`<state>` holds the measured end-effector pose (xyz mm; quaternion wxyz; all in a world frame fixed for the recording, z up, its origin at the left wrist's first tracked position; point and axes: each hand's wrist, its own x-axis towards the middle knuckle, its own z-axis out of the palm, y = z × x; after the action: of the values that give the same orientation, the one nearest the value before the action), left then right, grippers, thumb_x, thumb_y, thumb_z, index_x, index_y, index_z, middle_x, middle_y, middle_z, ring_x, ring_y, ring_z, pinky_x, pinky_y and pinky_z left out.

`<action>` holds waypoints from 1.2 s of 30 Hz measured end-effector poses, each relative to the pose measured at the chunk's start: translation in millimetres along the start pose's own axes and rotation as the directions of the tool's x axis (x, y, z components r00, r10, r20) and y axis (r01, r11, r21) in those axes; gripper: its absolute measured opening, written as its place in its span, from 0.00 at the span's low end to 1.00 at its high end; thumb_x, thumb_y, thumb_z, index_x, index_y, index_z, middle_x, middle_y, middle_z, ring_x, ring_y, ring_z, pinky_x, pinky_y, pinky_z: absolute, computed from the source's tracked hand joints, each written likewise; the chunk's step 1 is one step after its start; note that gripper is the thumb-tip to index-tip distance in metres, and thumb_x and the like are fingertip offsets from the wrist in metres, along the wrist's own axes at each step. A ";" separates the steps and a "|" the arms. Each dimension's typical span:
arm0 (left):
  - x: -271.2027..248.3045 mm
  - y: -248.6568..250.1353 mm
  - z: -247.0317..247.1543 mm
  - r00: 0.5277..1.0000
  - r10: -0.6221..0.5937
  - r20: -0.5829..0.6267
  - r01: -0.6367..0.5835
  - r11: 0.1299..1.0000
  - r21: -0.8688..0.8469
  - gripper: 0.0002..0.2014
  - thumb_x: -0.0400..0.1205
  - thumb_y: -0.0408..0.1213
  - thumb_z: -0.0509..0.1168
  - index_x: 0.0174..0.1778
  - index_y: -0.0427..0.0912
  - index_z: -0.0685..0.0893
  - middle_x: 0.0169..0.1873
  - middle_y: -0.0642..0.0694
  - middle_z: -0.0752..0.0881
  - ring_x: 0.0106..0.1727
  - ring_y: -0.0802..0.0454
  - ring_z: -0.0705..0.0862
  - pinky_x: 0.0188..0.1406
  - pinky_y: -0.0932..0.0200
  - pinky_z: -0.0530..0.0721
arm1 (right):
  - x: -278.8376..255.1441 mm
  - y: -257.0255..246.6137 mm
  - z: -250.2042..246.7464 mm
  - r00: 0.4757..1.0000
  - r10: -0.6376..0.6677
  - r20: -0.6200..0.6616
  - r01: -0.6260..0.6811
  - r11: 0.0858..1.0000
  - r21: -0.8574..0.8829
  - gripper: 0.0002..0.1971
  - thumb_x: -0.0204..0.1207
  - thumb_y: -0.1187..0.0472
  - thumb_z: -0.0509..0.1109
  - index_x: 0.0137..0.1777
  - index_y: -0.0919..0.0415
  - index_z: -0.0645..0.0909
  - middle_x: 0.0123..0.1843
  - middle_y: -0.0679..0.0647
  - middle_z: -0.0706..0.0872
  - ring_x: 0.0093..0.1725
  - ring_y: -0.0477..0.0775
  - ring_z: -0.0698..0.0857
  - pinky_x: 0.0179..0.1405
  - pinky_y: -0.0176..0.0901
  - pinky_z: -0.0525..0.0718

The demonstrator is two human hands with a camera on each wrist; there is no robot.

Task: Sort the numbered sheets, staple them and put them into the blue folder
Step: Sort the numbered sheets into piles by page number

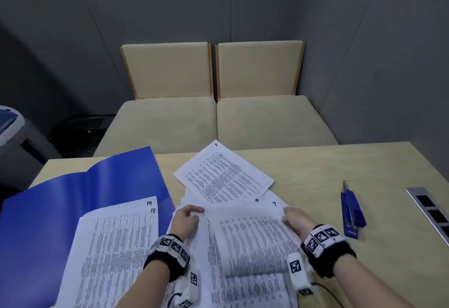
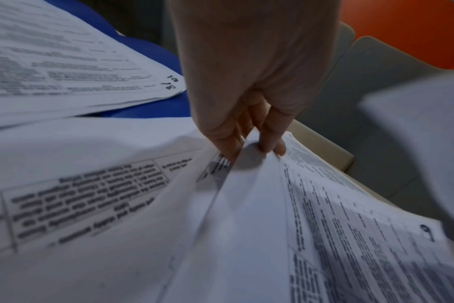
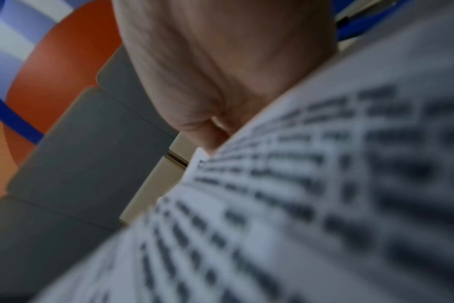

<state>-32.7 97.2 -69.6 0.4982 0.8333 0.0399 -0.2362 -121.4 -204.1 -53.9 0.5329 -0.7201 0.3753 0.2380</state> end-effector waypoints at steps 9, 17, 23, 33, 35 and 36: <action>-0.8 4.5 -3.9 1.000 -0.018 0.016 0.019 0.998 -0.061 0.11 0.83 0.29 0.58 0.48 0.41 0.86 0.20 0.49 0.74 0.17 0.53 0.67 0.20 0.63 0.65 | -23.1 11.8 18.6 1.000 -0.024 -0.007 0.024 0.998 0.051 0.17 0.72 0.79 0.54 0.30 0.58 0.61 0.31 0.54 0.65 0.28 0.50 0.65 0.28 0.40 0.60; -11.3 9.6 -5.4 0.970 -0.133 0.204 0.165 0.975 -0.150 0.21 0.77 0.58 0.68 0.56 0.46 0.83 0.46 0.48 0.84 0.39 0.47 0.82 0.34 0.58 0.74 | -22.4 3.0 47.5 0.976 -0.094 -0.195 0.070 0.990 -0.124 0.11 0.74 0.73 0.52 0.36 0.58 0.63 0.34 0.51 0.66 0.34 0.53 0.65 0.33 0.42 0.62; -8.3 -2.4 -5.3 0.991 0.006 0.137 0.000 0.999 -0.045 0.20 0.73 0.24 0.71 0.58 0.45 0.79 0.52 0.42 0.83 0.28 0.49 0.81 0.30 0.57 0.80 | -8.8 -36.5 33.1 0.936 -0.196 -0.291 0.108 0.950 -0.293 0.05 0.73 0.59 0.67 0.46 0.55 0.74 0.44 0.50 0.77 0.43 0.54 0.79 0.36 0.41 0.72; -7.7 -10.1 -0.8 0.986 0.070 0.154 -0.082 0.994 0.074 0.23 0.74 0.26 0.71 0.58 0.54 0.75 0.48 0.41 0.85 0.40 0.48 0.79 0.33 0.66 0.77 | 52.1 -92.7 9.6 0.924 -0.194 -0.329 0.029 0.894 -0.446 0.25 0.69 0.55 0.71 0.66 0.57 0.70 0.67 0.60 0.68 0.68 0.62 0.69 0.64 0.50 0.73; -6.0 -12.4 -0.9 0.987 0.071 0.144 -0.083 0.993 0.082 0.22 0.73 0.26 0.72 0.56 0.53 0.76 0.51 0.35 0.86 0.40 0.48 0.80 0.33 0.65 0.77 | 59.7 -91.9 14.8 0.913 -0.218 -0.346 0.020 0.869 -0.495 0.21 0.68 0.60 0.70 0.61 0.57 0.72 0.65 0.60 0.69 0.66 0.62 0.69 0.63 0.50 0.75; -4.8 -13.8 -1.3 0.987 0.068 0.145 -0.080 0.994 0.077 0.22 0.73 0.26 0.72 0.55 0.53 0.76 0.52 0.33 0.86 0.39 0.48 0.79 0.33 0.64 0.77 | 63.3 -92.1 15.5 0.911 -0.228 -0.345 0.024 0.862 -0.507 0.18 0.68 0.63 0.68 0.59 0.58 0.73 0.64 0.60 0.71 0.65 0.62 0.71 0.62 0.50 0.77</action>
<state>-40.7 106.1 -78.2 0.4734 0.8351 -0.0363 -0.2776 -9.0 -193.8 -51.7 0.2605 -0.8878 0.3525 0.1400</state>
